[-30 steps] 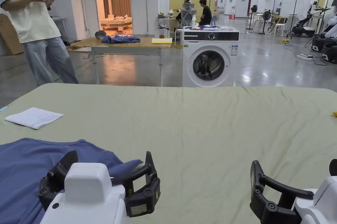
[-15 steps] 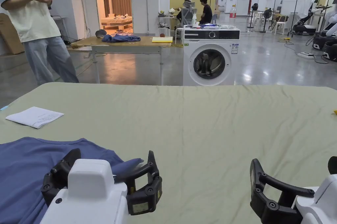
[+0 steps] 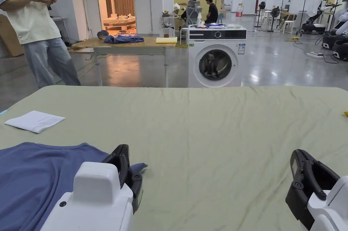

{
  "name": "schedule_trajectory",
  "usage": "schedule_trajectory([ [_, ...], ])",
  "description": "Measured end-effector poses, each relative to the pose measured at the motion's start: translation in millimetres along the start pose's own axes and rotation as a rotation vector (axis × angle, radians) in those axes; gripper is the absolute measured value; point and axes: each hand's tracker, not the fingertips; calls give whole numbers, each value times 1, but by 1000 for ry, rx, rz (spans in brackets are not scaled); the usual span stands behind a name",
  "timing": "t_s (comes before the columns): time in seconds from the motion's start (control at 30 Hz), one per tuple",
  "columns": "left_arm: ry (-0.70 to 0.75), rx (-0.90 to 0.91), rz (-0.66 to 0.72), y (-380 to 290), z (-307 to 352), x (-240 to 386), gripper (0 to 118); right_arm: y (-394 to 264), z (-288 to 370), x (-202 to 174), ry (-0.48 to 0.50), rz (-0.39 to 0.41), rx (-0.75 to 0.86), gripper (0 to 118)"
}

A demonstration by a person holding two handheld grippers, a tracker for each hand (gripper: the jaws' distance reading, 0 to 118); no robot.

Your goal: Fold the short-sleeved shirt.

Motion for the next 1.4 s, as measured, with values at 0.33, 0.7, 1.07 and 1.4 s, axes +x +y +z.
schedule_trajectory([
  [0.33,3,-37,40,-4,-4,1,0,1,0,5,-15,5,3,0],
  [0.7,272,-60,22,-4,37,-90,0,-8,-45,-65,159,3,-64,0],
  [1.07,513,-92,26,-10,93,-161,0,-5,-48,-167,536,18,-52,0],
  [1.4,243,-192,20,35,-50,-206,0,-6,-56,-100,413,13,-106,0],
])
